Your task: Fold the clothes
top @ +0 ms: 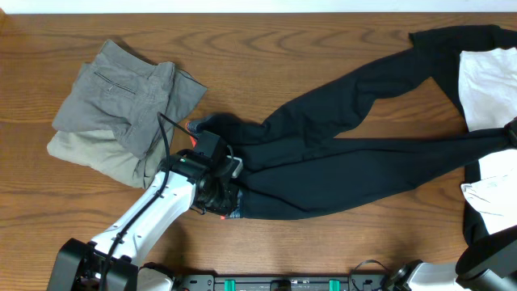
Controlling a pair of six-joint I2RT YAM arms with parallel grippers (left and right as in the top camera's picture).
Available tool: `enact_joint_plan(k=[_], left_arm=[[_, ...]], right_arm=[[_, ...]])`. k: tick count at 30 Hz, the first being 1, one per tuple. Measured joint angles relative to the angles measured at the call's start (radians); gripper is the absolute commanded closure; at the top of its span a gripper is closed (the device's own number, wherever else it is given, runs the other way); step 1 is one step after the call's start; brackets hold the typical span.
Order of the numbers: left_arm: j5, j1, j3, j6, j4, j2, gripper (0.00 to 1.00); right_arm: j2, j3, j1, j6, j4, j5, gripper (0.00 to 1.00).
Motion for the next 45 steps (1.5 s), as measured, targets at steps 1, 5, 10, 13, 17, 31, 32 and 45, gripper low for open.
enact_joint_plan(k=[1,5,10,13,17,31,32,45], left_arm=[[0.008,-0.001,0.000,0.006,0.003,0.000,0.67],[0.054,-0.014,0.000,0.027,-0.003,0.000,0.73],[0.111,-0.037,-0.002,0.035,-0.066,0.000,0.87],[0.122,-0.040,-0.005,0.040,-0.080,0.000,0.91],[0.037,-0.040,-0.005,-0.012,-0.081,0.000,0.78],[-0.097,-0.039,-0.006,-0.052,0.093,0.054,0.30],[-0.084,-0.039,-0.006,-0.042,0.091,0.070,0.34],[-0.016,-0.039,-0.011,-0.027,-0.060,0.052,0.92]], right_arm=[[0.000,0.000,0.000,0.000,0.000,-0.001,0.99],[0.000,0.000,0.000,0.000,0.000,-0.002,0.99],[0.000,0.000,0.000,0.000,0.001,-0.002,0.99],[0.000,0.000,0.000,0.000,0.001,-0.002,0.99],[0.000,0.000,0.000,0.000,0.001,-0.003,0.99],[0.000,0.000,0.000,0.000,0.000,-0.005,0.99],[0.000,0.000,0.000,0.000,0.000,-0.005,0.99],[0.000,0.000,0.000,0.000,0.000,-0.005,0.99]])
